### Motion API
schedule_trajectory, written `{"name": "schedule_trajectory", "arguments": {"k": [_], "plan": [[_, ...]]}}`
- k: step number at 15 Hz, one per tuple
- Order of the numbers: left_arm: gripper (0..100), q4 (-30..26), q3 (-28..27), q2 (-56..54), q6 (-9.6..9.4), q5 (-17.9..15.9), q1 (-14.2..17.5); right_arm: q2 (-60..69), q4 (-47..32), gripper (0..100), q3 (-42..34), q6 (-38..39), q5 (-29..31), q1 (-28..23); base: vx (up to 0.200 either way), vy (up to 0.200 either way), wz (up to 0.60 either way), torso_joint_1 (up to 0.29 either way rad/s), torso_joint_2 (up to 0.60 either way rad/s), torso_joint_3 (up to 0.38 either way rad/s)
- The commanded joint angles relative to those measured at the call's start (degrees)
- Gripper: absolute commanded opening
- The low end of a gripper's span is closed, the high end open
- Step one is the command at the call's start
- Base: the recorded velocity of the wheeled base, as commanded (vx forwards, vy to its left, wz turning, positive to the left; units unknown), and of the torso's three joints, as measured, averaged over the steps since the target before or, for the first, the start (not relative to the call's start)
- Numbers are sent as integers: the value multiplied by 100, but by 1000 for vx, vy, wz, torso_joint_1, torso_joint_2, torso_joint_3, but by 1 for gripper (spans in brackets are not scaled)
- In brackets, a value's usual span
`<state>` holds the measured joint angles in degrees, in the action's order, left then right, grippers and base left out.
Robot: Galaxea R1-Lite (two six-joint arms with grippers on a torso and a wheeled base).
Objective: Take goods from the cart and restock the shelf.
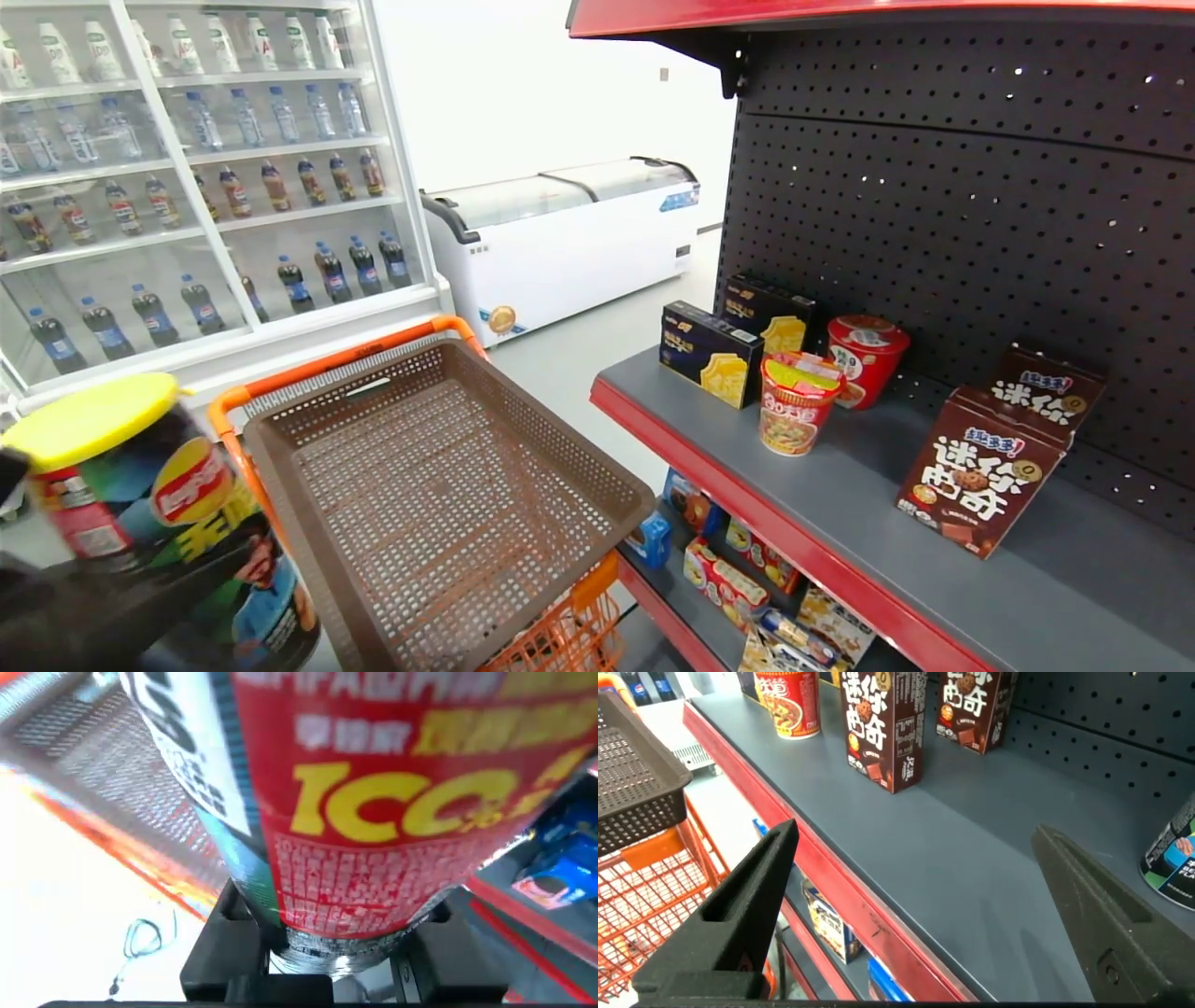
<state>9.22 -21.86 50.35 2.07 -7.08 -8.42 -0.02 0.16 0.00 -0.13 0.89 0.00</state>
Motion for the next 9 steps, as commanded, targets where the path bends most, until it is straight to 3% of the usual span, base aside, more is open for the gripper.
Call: {"name": "schedule_trajectory", "arguments": {"k": [1, 5, 9], "plan": [[0, -640, 639, -2697, 21, 111, 7, 2, 2, 100, 9, -4, -1, 0, 0, 0, 0, 0, 0, 0], [0, -1168, 621, -3628, 21, 313, 34, -6, 2, 100, 0, -31, -54, 0, 0, 0, 0, 0, 0, 0], [0, -1185, 665, -3699, 21, 322, 34, -6, 2, 100, 9, -13, -54, 0, 0, 0, -600, -1, 2, 6]]}}
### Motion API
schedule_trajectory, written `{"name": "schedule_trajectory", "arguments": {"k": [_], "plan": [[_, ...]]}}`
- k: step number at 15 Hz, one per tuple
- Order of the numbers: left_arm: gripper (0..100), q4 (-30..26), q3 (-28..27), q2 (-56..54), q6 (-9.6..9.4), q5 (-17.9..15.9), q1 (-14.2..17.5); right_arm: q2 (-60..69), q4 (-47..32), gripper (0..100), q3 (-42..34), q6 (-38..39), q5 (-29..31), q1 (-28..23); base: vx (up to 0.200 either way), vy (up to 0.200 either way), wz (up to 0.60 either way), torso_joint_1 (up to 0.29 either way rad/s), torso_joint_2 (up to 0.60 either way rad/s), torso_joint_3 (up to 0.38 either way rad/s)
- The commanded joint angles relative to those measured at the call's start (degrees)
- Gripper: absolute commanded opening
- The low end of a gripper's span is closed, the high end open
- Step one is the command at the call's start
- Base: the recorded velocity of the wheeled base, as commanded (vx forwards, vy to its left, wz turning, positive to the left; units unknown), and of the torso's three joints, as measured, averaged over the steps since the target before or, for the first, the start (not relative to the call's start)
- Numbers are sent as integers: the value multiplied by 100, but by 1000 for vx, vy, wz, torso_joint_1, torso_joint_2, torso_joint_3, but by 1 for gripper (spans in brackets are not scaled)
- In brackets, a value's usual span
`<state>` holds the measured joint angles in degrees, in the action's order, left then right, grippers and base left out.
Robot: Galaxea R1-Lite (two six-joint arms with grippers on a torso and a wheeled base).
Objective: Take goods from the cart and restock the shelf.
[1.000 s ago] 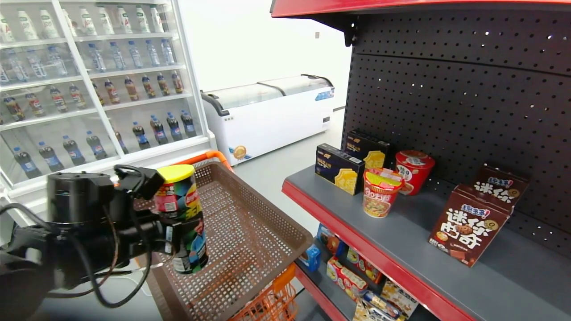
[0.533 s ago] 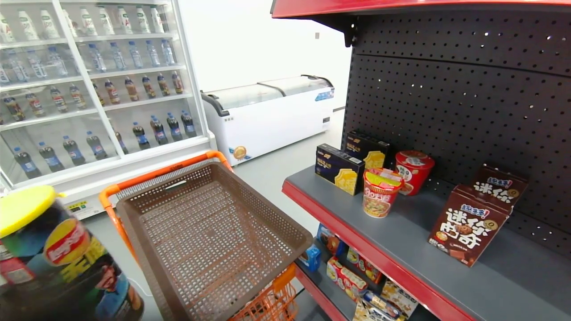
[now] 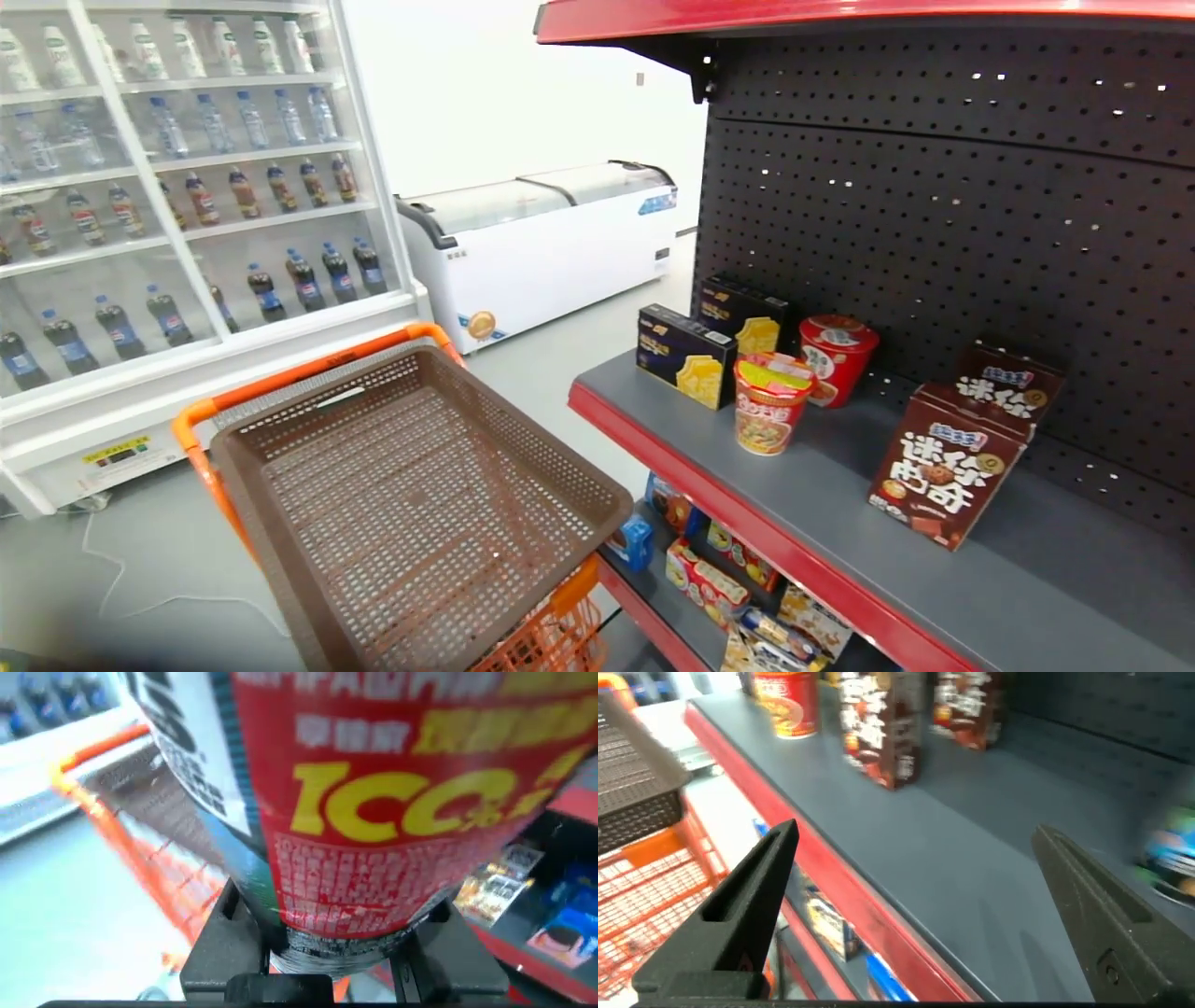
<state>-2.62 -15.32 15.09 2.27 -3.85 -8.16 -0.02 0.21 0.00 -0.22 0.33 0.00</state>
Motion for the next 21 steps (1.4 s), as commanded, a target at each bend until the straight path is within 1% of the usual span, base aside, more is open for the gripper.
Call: {"name": "schedule_trajectory", "arguments": {"k": [1, 4, 8, 17, 21], "plan": [[0, -2, 12, -182, 2, -1, 7, 2, -3, 100, 0, -4, 2, 0, 0, 0, -600, 7, 2, -7], [0, -10, 65, -305, 11, 95, -2, 2, -3, 100, 0, -4, 2, 9, 0, 0, -600, 7, 2, -1], [0, -10, 284, -604, 11, 157, 7, -6, -3, 100, 0, -4, 2, 0, 0, 0, -600, 2, 5, 0], [0, -10, 346, -657, 11, 174, 7, 2, -3, 100, 0, -4, 2, 0, 0, 0, -600, 3, 0, 2], [0, -10, 381, -727, 2, 236, 7, -6, -3, 100, 0, -13, -7, 0, 0, 0, 0, 0, 0, 0]]}}
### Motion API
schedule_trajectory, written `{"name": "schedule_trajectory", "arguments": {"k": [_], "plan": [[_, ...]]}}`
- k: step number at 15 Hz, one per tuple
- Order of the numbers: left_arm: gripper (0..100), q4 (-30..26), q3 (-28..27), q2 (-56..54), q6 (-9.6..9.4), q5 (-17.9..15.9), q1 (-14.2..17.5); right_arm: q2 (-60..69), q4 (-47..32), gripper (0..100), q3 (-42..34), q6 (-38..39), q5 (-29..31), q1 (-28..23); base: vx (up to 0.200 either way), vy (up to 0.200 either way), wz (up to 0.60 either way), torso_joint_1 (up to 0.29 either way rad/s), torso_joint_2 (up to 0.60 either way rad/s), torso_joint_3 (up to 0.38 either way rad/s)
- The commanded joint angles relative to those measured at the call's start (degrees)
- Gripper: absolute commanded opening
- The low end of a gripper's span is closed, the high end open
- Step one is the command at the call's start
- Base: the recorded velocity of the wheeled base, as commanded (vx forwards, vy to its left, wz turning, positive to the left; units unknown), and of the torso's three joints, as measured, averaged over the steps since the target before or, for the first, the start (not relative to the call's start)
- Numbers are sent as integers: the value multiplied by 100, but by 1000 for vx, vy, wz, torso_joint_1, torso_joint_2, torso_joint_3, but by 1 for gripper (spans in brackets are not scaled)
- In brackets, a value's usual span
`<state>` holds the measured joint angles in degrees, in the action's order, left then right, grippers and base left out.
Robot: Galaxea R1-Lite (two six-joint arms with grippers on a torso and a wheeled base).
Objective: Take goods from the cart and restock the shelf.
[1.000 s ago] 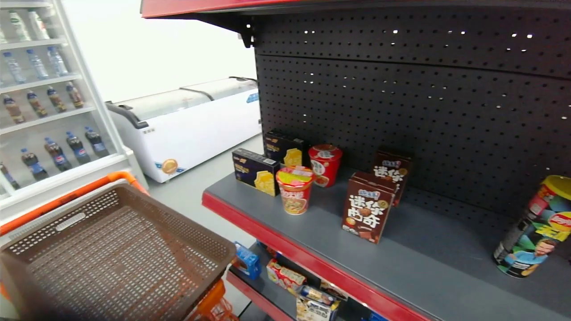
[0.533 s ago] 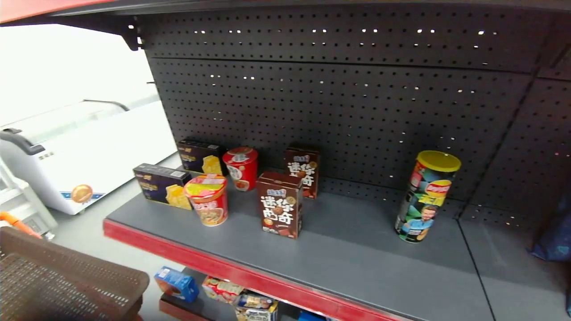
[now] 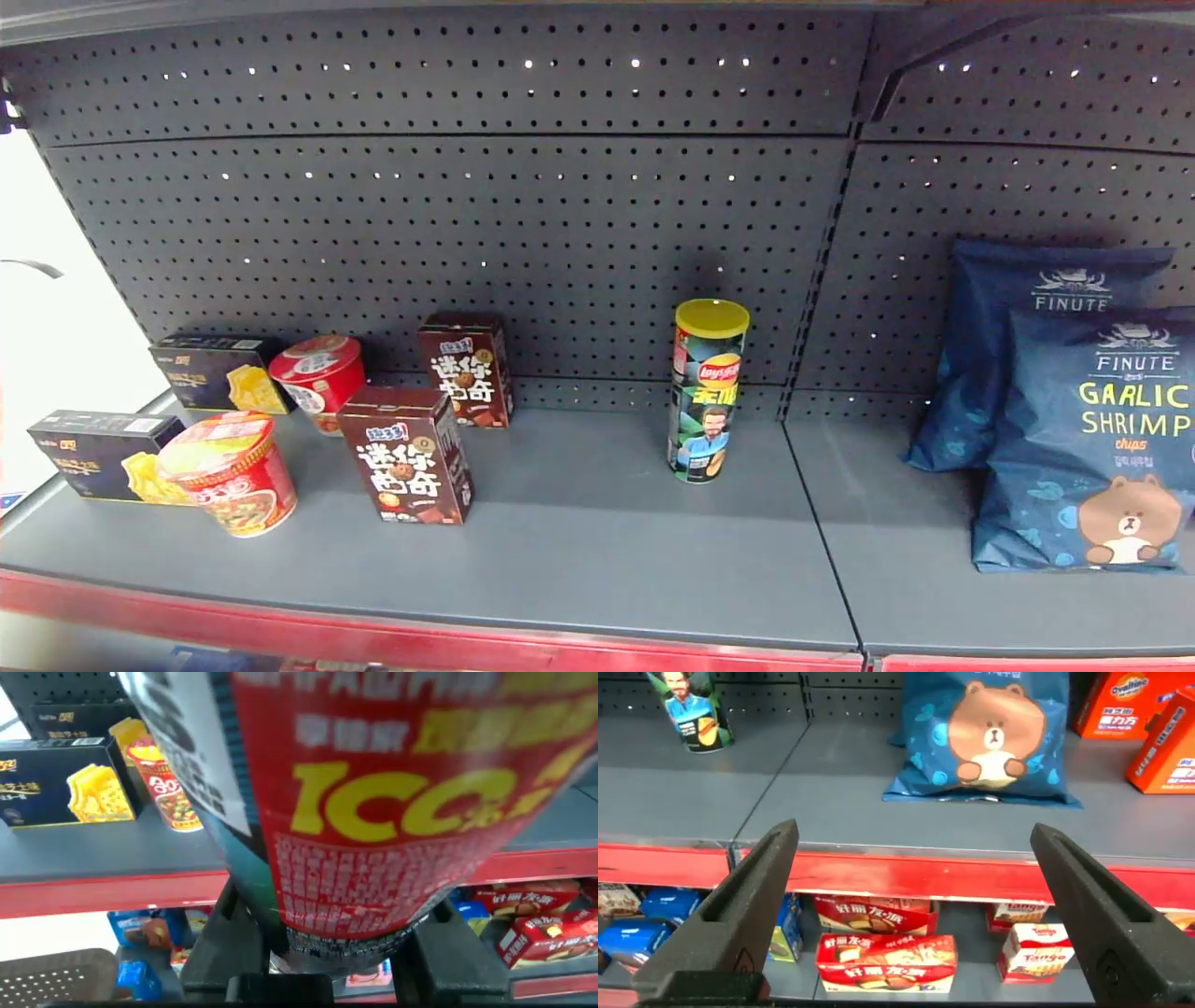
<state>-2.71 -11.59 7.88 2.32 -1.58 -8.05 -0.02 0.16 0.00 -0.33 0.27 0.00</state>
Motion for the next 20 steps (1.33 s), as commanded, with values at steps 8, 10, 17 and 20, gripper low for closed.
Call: {"name": "schedule_trajectory", "arguments": {"k": [8, 10, 17, 20], "plan": [[0, -459, -212, -190, -135, 563, 5, -2520, 186, 100, 1775, -37, -440, 193, 0, 0, 0, 0, 0, 0], [0, -450, -203, -199, -311, 695, -13, -2494, 125, 100, 1714, -116, -791, 571, 0, 0, 0, 0, 0, 0], [0, -424, -185, -111, -434, 642, -127, -4462, 432, 100, 2777, -116, -1363, 2268, 0, 0, 0, 0, 0, 0], [0, -432, -141, -49, -337, 616, -189, -5948, 1645, 100, 2751, -134, -1477, 2584, 0, 0, 0, 0, 0, 0]]}}
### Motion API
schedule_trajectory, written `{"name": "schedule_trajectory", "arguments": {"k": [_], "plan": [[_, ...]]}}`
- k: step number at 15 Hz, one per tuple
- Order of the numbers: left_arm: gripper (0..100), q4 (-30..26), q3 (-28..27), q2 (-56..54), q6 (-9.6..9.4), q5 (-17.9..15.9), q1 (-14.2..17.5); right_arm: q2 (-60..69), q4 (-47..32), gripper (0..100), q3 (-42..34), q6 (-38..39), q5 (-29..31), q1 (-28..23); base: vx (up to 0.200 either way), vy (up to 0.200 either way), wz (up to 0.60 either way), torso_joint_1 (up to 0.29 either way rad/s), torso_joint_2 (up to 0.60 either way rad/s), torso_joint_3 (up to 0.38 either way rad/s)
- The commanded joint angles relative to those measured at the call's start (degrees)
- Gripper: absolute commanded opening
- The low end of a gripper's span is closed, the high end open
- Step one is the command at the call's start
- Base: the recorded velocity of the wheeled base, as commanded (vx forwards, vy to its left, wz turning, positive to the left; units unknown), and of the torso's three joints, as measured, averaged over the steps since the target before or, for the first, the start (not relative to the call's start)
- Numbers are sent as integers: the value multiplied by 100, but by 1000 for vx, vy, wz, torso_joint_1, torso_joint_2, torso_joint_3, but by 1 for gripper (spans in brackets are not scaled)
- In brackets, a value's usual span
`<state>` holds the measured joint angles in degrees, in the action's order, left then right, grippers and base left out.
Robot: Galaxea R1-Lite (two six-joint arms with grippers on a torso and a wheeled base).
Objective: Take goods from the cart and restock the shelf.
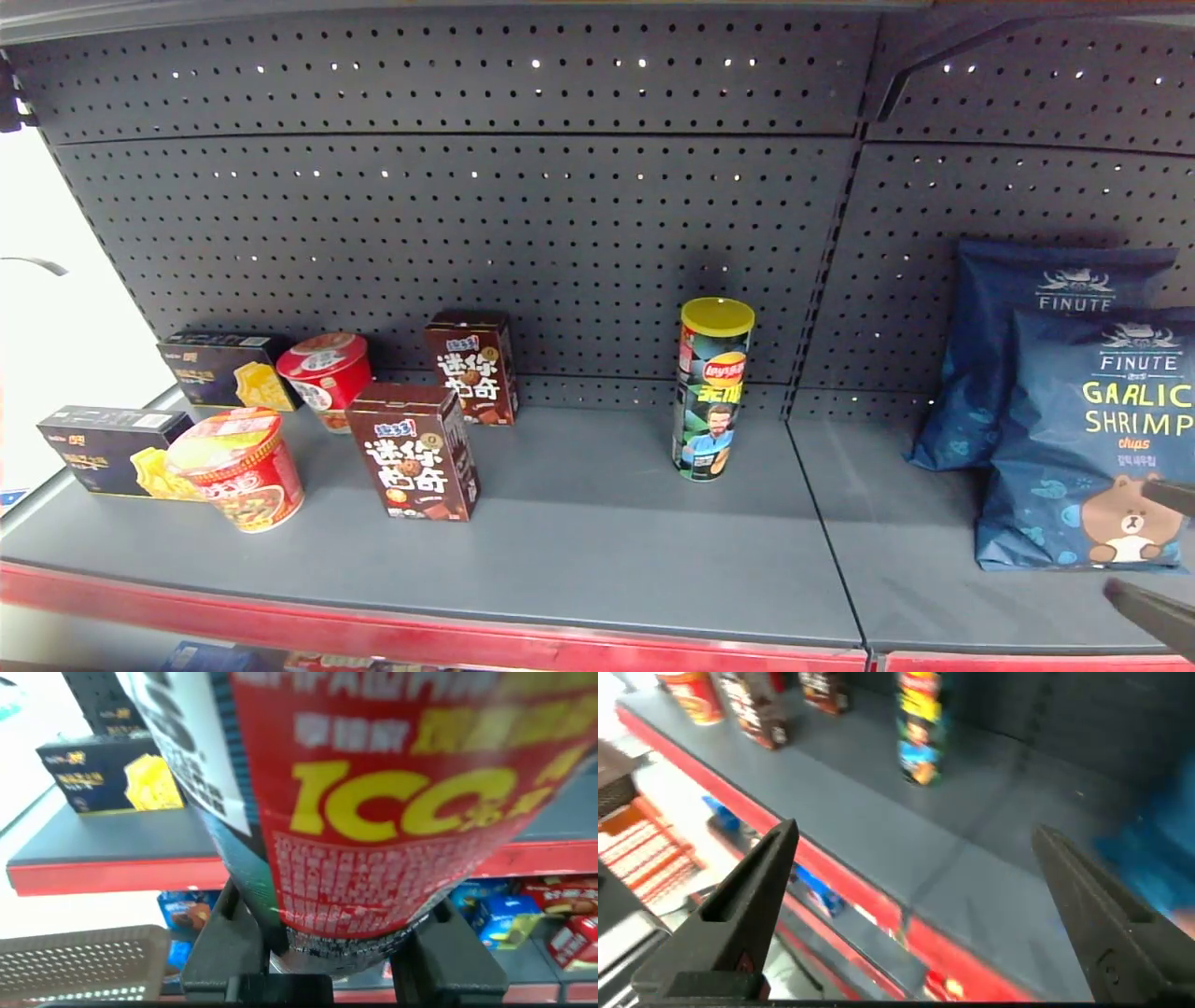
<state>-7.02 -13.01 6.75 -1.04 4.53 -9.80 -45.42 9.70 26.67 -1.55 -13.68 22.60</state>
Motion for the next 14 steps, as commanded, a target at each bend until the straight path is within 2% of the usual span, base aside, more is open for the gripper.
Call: {"name": "schedule_trajectory", "arguments": {"k": [1, 2, 3, 4, 7, 8, 9, 10, 12, 14], "plan": [[0, 8, -18, 63, 51, 12, -22, -1830, 1016, 100, 75, -12, -311, 341, 0, 0, 0, 0, 0, 0], [0, -1, -18, 54, 165, 39, -4, -2296, 1350, 100, 101, -47, -627, 289, 0, 0, 0, 0, 0, 0], [0, -10, 9, 37, 192, 47, 13, -2709, 1631, 100, 119, -126, -777, 254, 0, 0, 0, 0, 0, 0], [0, -19, 35, -16, 192, 47, 22, -3157, 1912, 100, 163, -267, -953, 227, 0, 0, 0, 0, 0, 0], [0, -19, 18, -34, 192, 47, 13, -4273, 2914, 100, 286, -575, -2262, -221, 0, 0, 0, 0, 0, 0], [0, -19, 9, -34, 192, 39, 5, -4598, 3152, 100, 383, -671, -2394, -362, 0, 0, 0, 0, 0, 0], [0, -10, 18, -34, 192, 39, 5, -4730, 3196, 100, 453, -671, -2447, -414, 0, 0, 0, 0, 0, 0], [0, -19, 35, -34, 192, 30, 5, -4968, 3240, 100, 620, -671, -2851, -511, 0, 0, 0, 0, 0, 0], [0, -19, 53, -34, 192, 12, -4, -5284, 3363, 100, 866, -680, -3229, -625, 0, 0, 0, 0, 0, 0], [0, -19, 53, -34, 192, 12, -4, -5644, 3380, 100, 1174, -671, -3220, -643, 0, 0, 0, 0, 0, 0]]}}
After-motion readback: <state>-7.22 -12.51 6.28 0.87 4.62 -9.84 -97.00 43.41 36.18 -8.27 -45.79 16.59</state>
